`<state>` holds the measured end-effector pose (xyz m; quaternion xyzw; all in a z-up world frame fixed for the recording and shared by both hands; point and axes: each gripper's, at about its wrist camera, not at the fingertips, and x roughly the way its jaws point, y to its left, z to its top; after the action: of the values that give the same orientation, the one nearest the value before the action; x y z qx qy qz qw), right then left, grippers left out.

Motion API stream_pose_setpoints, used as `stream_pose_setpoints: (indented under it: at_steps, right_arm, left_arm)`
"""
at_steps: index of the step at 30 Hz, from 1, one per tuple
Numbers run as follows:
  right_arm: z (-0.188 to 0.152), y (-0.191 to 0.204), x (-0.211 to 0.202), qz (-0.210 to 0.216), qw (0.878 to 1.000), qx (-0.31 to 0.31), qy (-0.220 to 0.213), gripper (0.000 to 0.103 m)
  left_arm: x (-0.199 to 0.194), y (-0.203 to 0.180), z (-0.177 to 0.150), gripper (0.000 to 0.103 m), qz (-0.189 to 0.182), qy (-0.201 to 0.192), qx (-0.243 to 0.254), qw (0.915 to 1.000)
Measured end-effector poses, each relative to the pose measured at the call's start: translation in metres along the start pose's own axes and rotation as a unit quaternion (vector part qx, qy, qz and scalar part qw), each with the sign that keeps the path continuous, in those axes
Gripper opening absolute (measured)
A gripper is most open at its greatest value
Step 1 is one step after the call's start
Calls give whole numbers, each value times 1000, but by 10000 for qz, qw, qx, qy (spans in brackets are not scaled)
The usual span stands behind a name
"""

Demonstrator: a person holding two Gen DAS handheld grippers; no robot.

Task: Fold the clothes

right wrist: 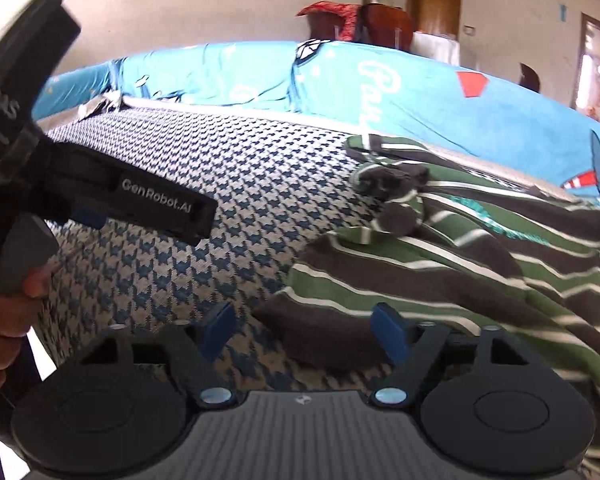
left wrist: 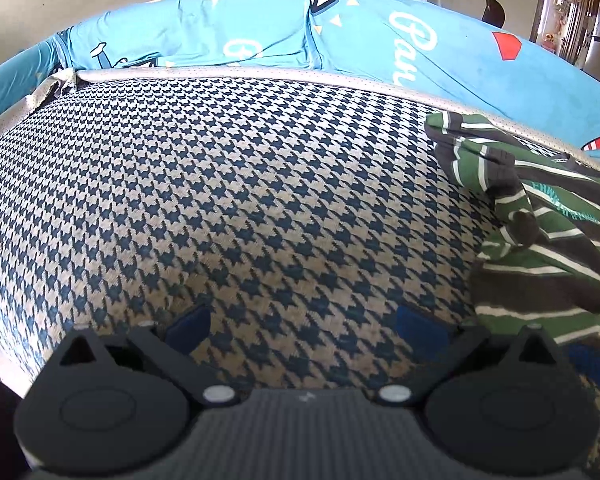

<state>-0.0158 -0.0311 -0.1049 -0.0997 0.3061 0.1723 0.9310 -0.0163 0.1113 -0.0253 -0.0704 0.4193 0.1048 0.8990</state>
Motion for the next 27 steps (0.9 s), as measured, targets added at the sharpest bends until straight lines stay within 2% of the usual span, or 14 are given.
stream_pose_setpoints:
  at_steps: [4, 9, 11, 12, 17, 22, 27]
  right_arm:
    - [2, 0, 18, -147, 9998, -56, 149, 59]
    - [2, -8, 27, -160, 9995, 204, 178, 43]
    - [2, -11, 28, -192, 9992, 310, 161, 23]
    - [2, -13, 28, -196, 9990, 365, 156, 18]
    - [7, -18, 21, 6, 9975, 701, 127, 12]
    - [24, -13, 8, 623, 9934, 965, -38, 12]
    - [43, 6, 3, 1172, 9871, 1080, -155, 12]
  left_arm:
    - [1, -2, -1, 103, -5, -7, 43, 10000]
    - [2, -3, -1, 103, -16, -16, 46, 10000]
    - [1, -5, -2, 103, -10, -25, 49, 10000]
    - [1, -5, -2, 103, -11, -35, 57, 10000]
    - [-1, -4, -2, 103, 3, -142, 100, 9998]
    - [-10, -1, 3, 103, 105, -412, 104, 9990]
    - [-24, 19, 16, 103, 309, -779, -56, 9965]
